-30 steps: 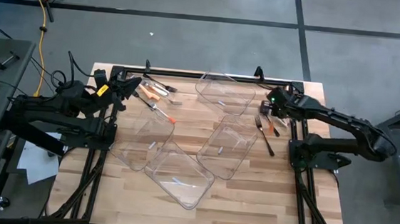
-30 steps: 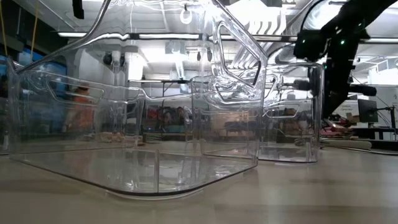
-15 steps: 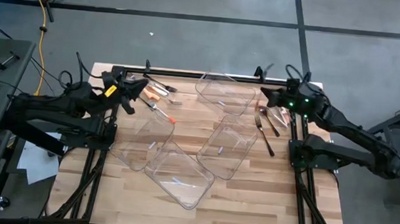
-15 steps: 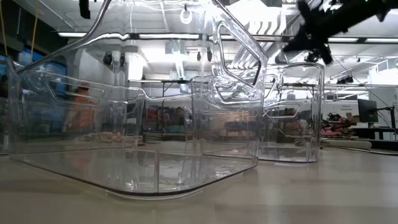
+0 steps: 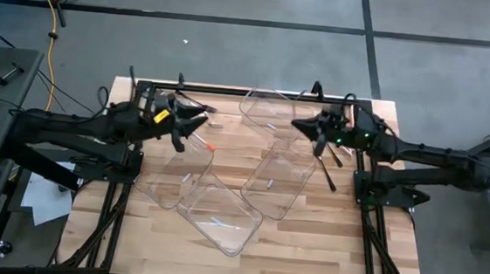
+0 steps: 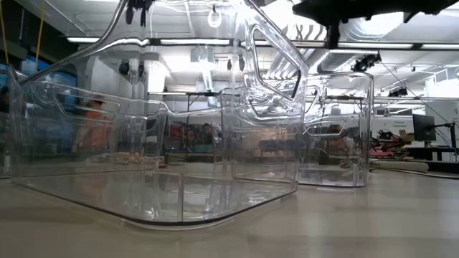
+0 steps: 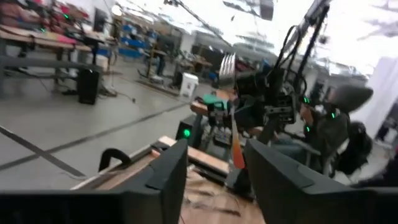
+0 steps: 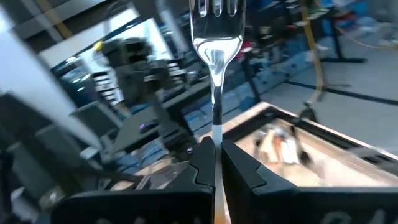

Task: Sort silverware by color (type)
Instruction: Put the orange fork into the middle left transparent bin

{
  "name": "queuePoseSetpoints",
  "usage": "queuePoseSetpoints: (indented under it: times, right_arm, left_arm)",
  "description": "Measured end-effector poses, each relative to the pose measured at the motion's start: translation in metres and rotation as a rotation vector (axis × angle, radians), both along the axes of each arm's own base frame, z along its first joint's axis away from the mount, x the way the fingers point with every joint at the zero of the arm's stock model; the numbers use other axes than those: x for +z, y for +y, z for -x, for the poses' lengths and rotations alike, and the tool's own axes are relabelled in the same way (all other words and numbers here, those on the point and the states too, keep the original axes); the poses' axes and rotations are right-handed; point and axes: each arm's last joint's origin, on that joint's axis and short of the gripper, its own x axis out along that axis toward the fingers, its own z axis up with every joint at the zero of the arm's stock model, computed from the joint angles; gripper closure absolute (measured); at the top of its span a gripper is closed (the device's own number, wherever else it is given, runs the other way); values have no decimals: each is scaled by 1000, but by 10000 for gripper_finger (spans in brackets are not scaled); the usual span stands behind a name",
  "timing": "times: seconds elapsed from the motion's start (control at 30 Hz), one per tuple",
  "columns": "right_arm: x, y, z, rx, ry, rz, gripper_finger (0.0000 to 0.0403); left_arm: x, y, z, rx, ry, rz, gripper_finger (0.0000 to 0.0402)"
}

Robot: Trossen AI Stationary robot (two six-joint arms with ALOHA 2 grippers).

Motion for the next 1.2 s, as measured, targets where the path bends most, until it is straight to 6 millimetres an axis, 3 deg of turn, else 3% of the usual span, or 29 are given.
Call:
queuePoseSetpoints:
  times: [0.27,0.43,0.63,0.93,1.2]
  right_arm:
    - [1,17,-42,94,-2,101,403]
    - [15,22,-73,134,30,197,403]
    - [29,22,-99,217,55,232,403]
    - [28,21,-116,252,88,252,403]
    - [42,21,-115,236,-56,265,403]
  left_arm:
    - [-5,-2,-34,-116,-9,-14,192]
    - [-8,-5,-55,-242,-15,-51,192]
    - [-10,-5,-74,-249,21,-67,193]
    - [-5,-5,-83,-257,16,-70,192]
    - [-13,-5,-89,-259,55,-63,192]
